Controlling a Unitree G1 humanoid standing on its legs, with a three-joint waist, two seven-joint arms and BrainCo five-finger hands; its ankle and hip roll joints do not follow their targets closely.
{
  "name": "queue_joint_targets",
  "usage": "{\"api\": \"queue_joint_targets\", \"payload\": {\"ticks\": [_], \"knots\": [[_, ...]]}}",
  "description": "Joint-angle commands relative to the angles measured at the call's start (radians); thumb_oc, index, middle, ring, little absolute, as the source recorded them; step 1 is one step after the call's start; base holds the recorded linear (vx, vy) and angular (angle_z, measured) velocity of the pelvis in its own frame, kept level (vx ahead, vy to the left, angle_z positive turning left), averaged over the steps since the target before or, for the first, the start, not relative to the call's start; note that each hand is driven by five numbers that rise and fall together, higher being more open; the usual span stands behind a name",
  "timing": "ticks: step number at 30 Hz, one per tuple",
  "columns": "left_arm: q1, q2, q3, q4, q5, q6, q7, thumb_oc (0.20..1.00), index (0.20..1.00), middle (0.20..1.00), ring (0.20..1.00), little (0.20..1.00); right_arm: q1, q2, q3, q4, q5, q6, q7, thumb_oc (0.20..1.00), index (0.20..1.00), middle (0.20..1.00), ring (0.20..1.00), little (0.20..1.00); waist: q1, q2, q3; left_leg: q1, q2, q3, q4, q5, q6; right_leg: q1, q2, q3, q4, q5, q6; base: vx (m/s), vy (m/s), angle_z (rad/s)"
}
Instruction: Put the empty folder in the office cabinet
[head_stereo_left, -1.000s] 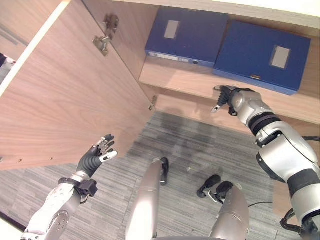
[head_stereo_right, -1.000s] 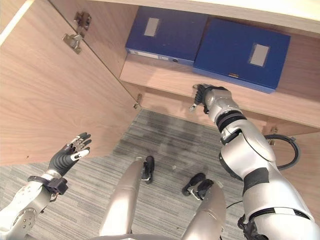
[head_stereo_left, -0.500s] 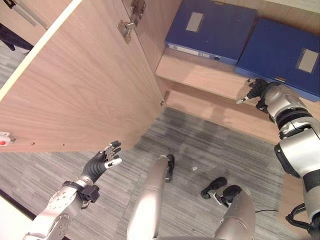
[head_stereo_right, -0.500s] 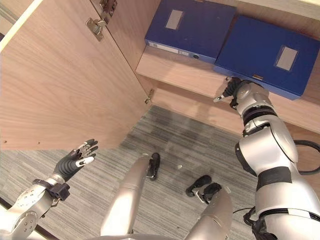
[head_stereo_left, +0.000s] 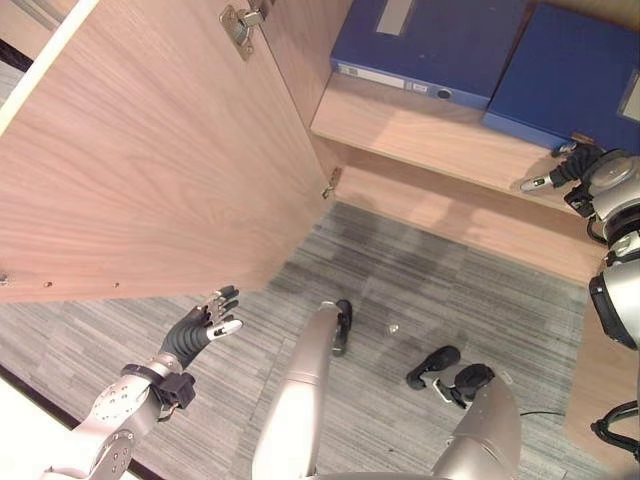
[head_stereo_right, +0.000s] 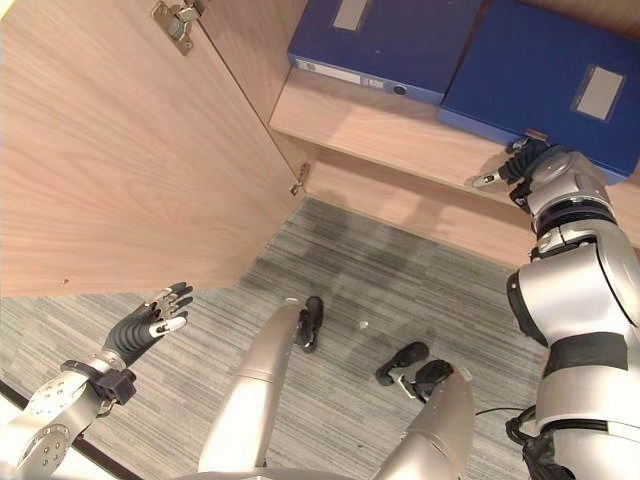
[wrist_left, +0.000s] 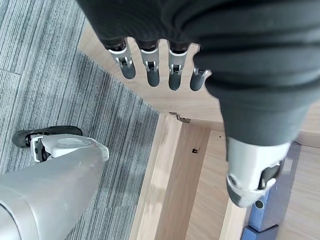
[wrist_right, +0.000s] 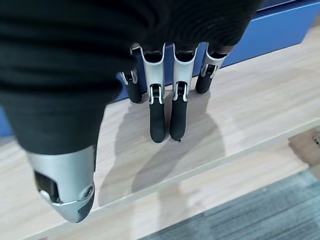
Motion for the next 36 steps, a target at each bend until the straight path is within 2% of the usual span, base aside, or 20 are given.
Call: {"api": "queue_joint_targets", "payload": {"ticks": [1,2,4,8,11,12,14,16,25,33,36], "knots": [[0.022,-0.032,0.061,-0.037,0.023,-0.034,0.034,1.000,1.000,1.000,1.000,1.000,0.075,-0.050,0.042,0.130,0.054,0.101,-0.027,1.000,1.000,1.000,1.000,1.000,-0.007,0.024,0.087,-0.040,0.043,-0.035,-0.052,0.002,-0.058,0.027,-0.044,0.001,-0.047,-0.057,0.108,-0.02,0.033,-0.02],[0.027,-0.047,0.073,-0.031,0.023,-0.048,0.054,1.000,1.000,1.000,1.000,1.000,0.020,-0.056,0.063,0.091,0.063,0.083,-0.105,1.000,1.000,1.000,1.000,1.000,-0.017,0.018,0.092,-0.047,0.043,-0.032,-0.053,0.002,-0.057,0.016,-0.039,0.006,-0.049,-0.051,0.106,-0.02,0.045,-0.04],[0.040,-0.063,0.089,-0.032,0.024,-0.063,0.078,1.000,1.000,1.000,1.000,1.000,-0.016,-0.059,0.095,0.048,0.018,0.077,-0.175,1.000,1.000,1.000,1.000,1.000,-0.025,0.016,0.095,-0.057,0.044,-0.028,-0.055,0.002,-0.056,0.004,-0.038,0.010,-0.052,-0.046,0.105,-0.02,0.026,-0.06],[0.068,-0.085,0.111,-0.029,0.025,-0.087,0.103,1.000,1.000,1.000,1.000,1.000,-0.031,-0.084,0.125,-0.016,-0.084,0.081,-0.238,1.000,1.000,1.000,1.000,1.000,-0.036,0.017,0.094,-0.072,0.044,-0.026,-0.060,0.004,-0.058,-0.010,-0.041,0.007,-0.054,-0.043,0.104,-0.01,0.023,-0.08],[0.088,-0.099,0.128,-0.017,0.032,-0.111,0.121,1.000,1.000,1.000,1.000,1.000,0.002,-0.120,0.189,-0.103,-0.320,0.102,-0.311,1.000,1.000,1.000,1.000,1.000,-0.051,0.016,0.095,-0.083,0.047,-0.025,-0.061,0.004,-0.062,-0.020,-0.038,0.010,-0.055,-0.044,0.104,0.00,0.000,0.00],[0.088,-0.099,0.127,-0.017,0.033,-0.111,0.121,1.000,1.000,1.000,1.000,1.000,0.004,-0.121,0.188,-0.106,-0.323,0.104,-0.310,1.000,1.000,1.000,1.000,1.000,-0.051,0.017,0.094,-0.083,0.047,-0.025,-0.061,0.004,-0.062,-0.020,-0.038,0.010,-0.055,-0.044,0.104,0.00,0.000,0.00],[0.098,-0.095,0.132,-0.008,0.050,-0.135,0.122,1.000,1.000,1.000,1.000,1.000,0.025,-0.158,0.234,-0.120,-0.490,0.124,-0.351,1.000,1.000,1.000,1.000,1.000,-0.051,0.020,0.088,-0.092,0.048,-0.026,-0.062,0.004,-0.064,-0.030,-0.041,0.009,-0.051,-0.046,0.106,0.00,0.000,0.00],[0.107,-0.088,0.138,-0.005,0.051,-0.143,0.120,1.000,1.000,1.000,1.000,1.000,0.021,-0.173,0.256,-0.105,-0.539,0.130,-0.361,1.000,1.000,1.000,1.000,1.000,-0.051,0.020,0.085,-0.097,0.050,-0.026,-0.062,0.005,-0.065,-0.036,-0.043,0.009,-0.049,-0.045,0.107,0.00,0.000,0.00],[0.131,-0.086,0.136,0.008,0.037,-0.154,0.113,1.000,1.000,1.000,1.000,1.000,-0.018,-0.152,0.264,-0.101,-0.484,0.112,-0.407,1.000,1.000,1.000,1.000,1.000,-0.053,0.019,0.075,-0.115,0.052,-0.032,-0.044,0.004,-0.060,-0.063,-0.043,0.024,-0.028,-0.045,0.100,0.00,0.000,0.00],[0.116,-0.034,0.103,0.006,0.034,-0.161,0.101,1.000,1.000,1.000,1.000,1.000,-0.004,-0.091,0.268,0.002,-0.496,0.101,-0.425,1.000,1.000,1.000,1.000,1.000,-0.030,0.040,0.064,-0.111,0.043,-0.033,-0.055,0.015,-0.059,-0.056,-0.047,0.021,-0.034,-0.042,0.101,0.00,0.000,0.00],[0.090,-0.021,0.083,0.005,0.029,-0.161,0.090,1.000,1.000,1.000,1.000,1.000,0.011,-0.072,0.229,0.009,-0.427,0.081,-0.432,1.000,1.000,1.000,1.000,1.000,-0.020,0.044,0.060,-0.101,0.038,-0.032,-0.065,0.022,-0.059,-0.044,-0.051,0.018,-0.040,-0.039,0.102,0.00,0.000,0.00]]}}
